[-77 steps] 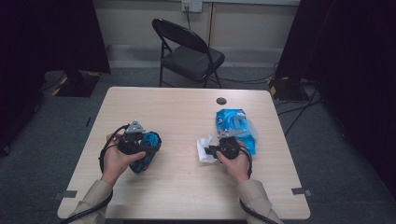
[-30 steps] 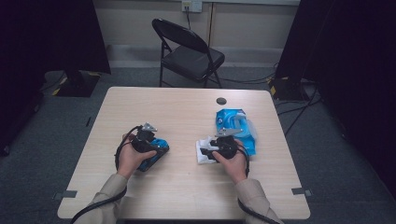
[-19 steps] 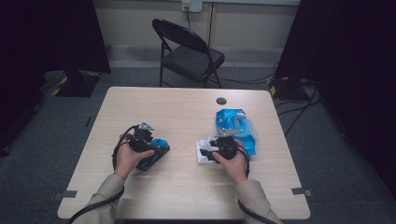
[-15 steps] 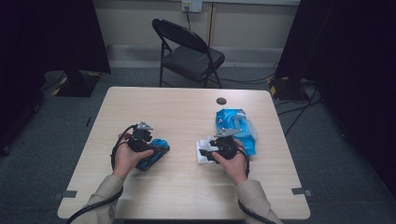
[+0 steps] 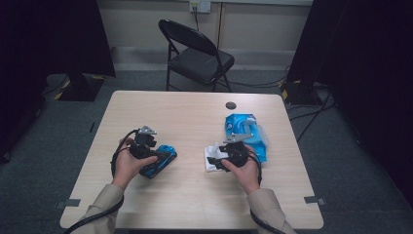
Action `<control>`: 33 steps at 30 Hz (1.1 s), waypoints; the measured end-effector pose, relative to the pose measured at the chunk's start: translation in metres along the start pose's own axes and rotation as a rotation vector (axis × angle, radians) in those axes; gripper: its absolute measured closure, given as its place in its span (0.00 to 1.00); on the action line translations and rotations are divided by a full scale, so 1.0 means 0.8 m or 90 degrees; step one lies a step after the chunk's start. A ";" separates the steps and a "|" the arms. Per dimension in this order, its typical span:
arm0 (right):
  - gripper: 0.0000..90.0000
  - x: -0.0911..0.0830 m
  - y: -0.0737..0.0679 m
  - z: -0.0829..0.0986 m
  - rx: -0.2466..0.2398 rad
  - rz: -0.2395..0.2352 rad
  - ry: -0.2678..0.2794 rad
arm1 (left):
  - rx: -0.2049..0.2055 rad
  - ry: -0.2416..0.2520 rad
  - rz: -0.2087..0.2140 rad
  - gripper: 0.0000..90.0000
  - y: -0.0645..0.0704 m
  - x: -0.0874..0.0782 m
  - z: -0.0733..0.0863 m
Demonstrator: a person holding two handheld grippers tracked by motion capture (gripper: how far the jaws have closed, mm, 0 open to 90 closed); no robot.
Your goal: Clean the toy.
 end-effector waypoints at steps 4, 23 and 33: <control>0.26 -0.005 -0.002 0.000 -0.001 -0.004 -0.011 | -0.001 0.002 0.005 0.18 0.002 -0.007 0.001; 0.18 -0.022 -0.022 -0.002 -0.026 -0.027 -0.014 | 0.018 0.016 0.037 0.18 0.016 -0.043 0.014; 0.16 -0.035 -0.033 0.004 -0.045 -0.035 -0.022 | 0.011 0.017 0.046 0.18 0.018 -0.059 0.031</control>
Point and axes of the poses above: each handheld gripper's, and its own axes: x roughly forward along the jaws, z roughly out of its underside, y roughly to its right, the point moved 2 cm from there along x, roughly forward along the jaws, and after that the axes turned 3 degrees about y, right-handed, at the moved point
